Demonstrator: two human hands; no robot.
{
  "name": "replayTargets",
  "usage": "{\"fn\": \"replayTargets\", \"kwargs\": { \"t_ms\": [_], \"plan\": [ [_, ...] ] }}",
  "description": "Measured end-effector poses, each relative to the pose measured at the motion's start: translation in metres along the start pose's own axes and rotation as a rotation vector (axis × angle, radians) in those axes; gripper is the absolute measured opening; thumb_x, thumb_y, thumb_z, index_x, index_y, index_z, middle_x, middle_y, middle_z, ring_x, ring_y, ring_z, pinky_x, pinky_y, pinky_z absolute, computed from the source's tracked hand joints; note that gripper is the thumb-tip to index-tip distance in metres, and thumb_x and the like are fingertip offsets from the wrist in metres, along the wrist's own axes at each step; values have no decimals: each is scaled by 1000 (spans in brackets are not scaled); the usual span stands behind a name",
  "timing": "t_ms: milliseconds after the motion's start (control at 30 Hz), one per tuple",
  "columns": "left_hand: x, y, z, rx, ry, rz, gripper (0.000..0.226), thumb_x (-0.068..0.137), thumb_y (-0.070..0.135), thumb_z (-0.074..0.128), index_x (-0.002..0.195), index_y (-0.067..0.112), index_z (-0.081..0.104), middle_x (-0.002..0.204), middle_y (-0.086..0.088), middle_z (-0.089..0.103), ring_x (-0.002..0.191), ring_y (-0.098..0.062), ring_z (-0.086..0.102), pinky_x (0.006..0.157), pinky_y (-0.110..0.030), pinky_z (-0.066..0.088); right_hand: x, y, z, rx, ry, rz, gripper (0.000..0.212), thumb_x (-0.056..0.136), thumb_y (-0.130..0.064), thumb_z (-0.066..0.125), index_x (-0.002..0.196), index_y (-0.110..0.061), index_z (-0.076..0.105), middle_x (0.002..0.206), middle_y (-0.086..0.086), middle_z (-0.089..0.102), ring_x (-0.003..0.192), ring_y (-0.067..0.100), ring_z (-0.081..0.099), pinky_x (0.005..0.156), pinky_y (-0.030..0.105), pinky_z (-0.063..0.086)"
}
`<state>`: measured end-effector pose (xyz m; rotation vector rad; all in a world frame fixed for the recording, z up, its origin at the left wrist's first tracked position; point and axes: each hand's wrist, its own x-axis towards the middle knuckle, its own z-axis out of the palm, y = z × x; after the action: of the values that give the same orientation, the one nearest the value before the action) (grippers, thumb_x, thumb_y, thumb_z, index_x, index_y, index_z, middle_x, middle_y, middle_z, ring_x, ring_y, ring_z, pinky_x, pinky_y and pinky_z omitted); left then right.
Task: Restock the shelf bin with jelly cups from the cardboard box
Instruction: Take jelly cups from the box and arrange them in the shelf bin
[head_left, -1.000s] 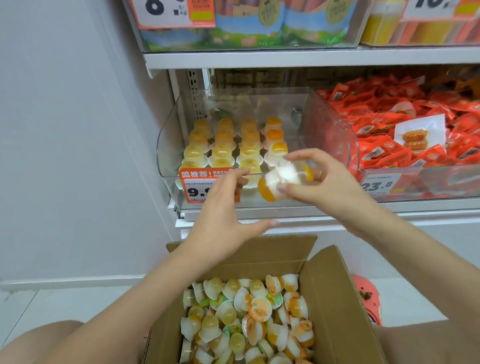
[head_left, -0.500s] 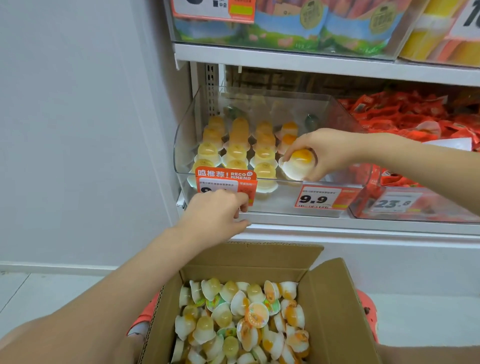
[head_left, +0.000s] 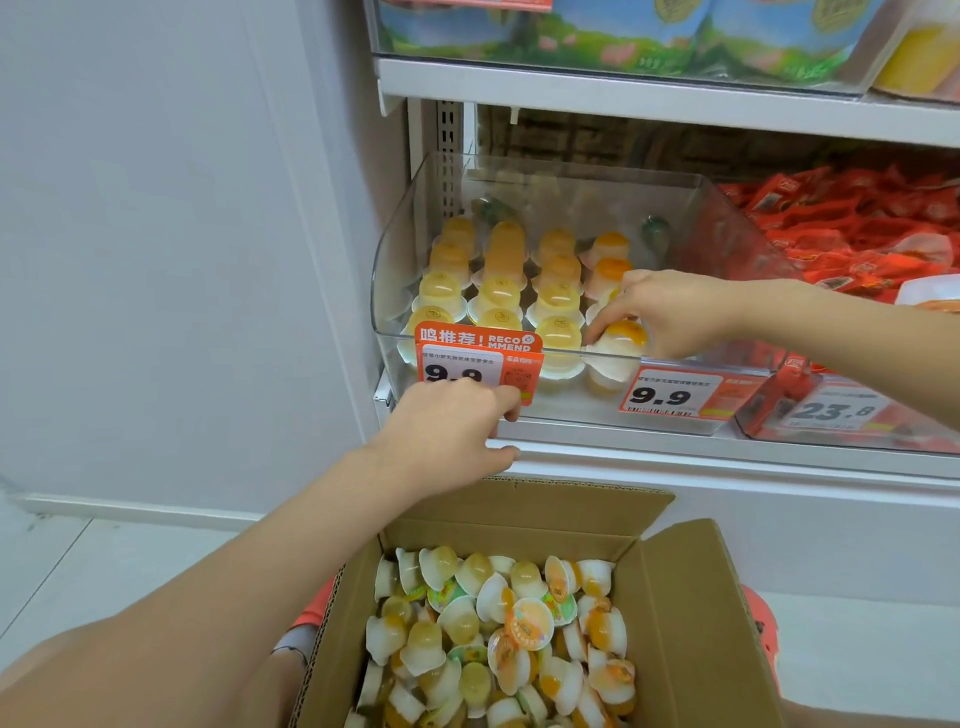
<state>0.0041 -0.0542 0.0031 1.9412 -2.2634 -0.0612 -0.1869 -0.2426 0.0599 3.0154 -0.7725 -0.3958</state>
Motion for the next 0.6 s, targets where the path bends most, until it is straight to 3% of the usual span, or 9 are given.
{"fn": "replayTargets", "kwargs": {
  "t_ms": [133, 200, 300, 367, 600],
  "plan": [
    [1, 0, 1, 2, 9, 11, 33, 88, 47, 54, 115, 28, 52, 102, 10, 64, 95, -13, 60, 72, -29, 52, 0, 2, 2, -12, 4, -23, 41, 83, -22, 63, 119, -42, 60, 81, -30, 45, 94, 10, 39, 75, 19, 35],
    [1, 0, 2, 4, 11, 16, 33, 88, 47, 54, 115, 28, 52, 102, 10, 64, 95, -13, 60, 72, -29, 52, -2, 2, 4, 30, 21, -6, 37, 84, -21, 63, 114, -41, 62, 85, -26, 48, 98, 14, 46, 74, 16, 34],
    [0, -1, 3, 6, 11, 24, 34, 88, 48, 55, 116, 28, 52, 101, 9, 64, 95, -13, 60, 72, -31, 53, -2, 3, 7, 93, 69, 15, 33, 82, -20, 65, 112, -36, 66, 109, -6, 63, 105, 21, 58, 85, 27, 44],
    [0, -1, 4, 9, 14, 29, 34, 88, 48, 55, 115, 28, 52, 101, 10, 64, 95, -13, 60, 72, -31, 53, -1, 5, 10, 75, 58, 22, 33, 82, -21, 65, 111, -37, 66, 111, -5, 64, 103, 19, 60, 85, 29, 46],
    [1, -1, 5, 17, 3, 35, 34, 87, 49, 56, 114, 27, 53, 101, 10, 65, 95, -13, 60, 71, -30, 52, 5, 10, 14, 91, 43, 48, 38, 82, -20, 66, 115, -37, 64, 116, -4, 64, 91, 3, 48, 85, 24, 43]
  ]
}}
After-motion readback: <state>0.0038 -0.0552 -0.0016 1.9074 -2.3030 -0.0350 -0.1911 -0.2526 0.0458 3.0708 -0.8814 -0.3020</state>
